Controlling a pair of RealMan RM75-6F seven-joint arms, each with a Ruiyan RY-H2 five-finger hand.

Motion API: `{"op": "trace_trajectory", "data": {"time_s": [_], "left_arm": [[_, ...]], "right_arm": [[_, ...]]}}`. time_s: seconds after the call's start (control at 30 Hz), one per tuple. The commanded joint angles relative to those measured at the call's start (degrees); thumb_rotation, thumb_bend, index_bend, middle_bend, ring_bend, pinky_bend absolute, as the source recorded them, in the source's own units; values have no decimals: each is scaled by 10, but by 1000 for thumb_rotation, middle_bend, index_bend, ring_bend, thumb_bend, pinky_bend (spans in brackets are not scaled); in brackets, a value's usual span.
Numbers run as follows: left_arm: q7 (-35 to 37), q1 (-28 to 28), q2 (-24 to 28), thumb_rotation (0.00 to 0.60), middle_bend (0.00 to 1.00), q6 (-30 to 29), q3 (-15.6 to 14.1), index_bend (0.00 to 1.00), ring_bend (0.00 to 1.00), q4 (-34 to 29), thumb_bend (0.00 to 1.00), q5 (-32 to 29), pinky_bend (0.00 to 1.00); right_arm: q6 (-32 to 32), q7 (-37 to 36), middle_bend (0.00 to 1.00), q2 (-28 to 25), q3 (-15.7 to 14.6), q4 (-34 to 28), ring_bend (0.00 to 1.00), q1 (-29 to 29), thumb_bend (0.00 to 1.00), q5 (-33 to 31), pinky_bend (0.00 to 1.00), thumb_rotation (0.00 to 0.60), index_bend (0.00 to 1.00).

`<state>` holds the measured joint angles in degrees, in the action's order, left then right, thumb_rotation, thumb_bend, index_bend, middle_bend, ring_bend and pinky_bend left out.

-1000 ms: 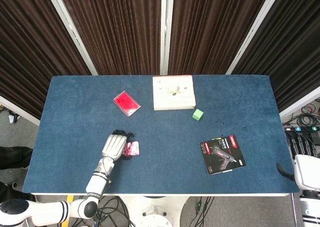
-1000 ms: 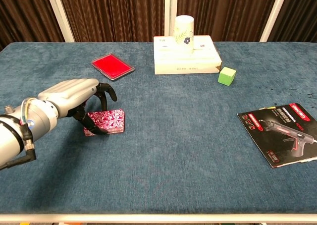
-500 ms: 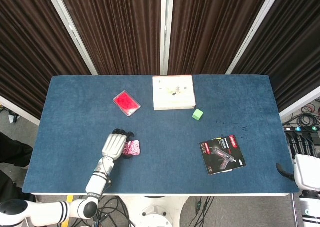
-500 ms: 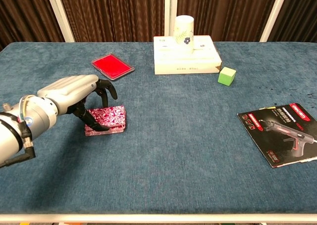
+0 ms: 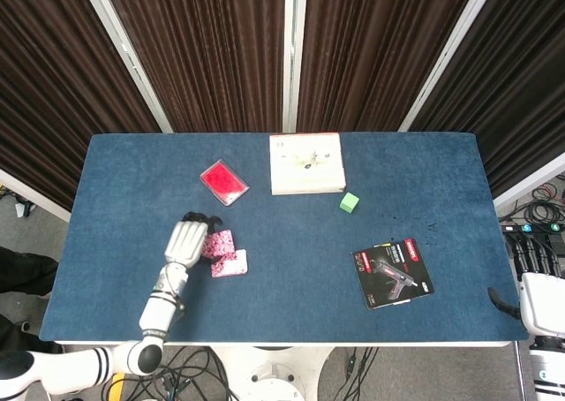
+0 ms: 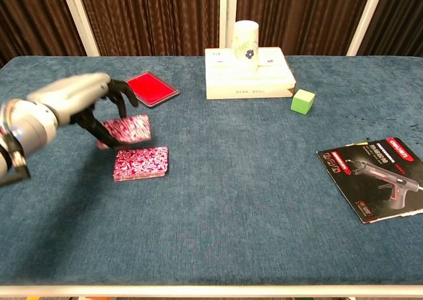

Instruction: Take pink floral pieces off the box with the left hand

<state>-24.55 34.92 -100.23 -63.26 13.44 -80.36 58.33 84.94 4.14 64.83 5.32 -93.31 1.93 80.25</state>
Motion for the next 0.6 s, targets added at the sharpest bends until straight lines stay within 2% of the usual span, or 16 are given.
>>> {"op": "trace_trajectory", "data": {"time_s": [0.03, 0.23, 0.6], "left_arm": [[16, 8, 16, 600, 498, 11, 18, 319, 237, 24, 194, -6, 197], [64, 15, 20, 600, 506, 43, 36, 319, 249, 92, 194, -22, 198], [172, 16, -5, 600, 519, 103, 14, 319, 257, 200, 195, 8, 198]], "right_arm": [[0, 2, 0, 0, 0, 0, 0, 0, 139, 0, 0, 600, 0], [11, 7, 0, 0, 0, -2, 0, 0, 139, 12, 0, 600, 0], [15, 15, 0, -1, 0, -11, 0, -2, 138, 13, 0, 600, 0]]}}
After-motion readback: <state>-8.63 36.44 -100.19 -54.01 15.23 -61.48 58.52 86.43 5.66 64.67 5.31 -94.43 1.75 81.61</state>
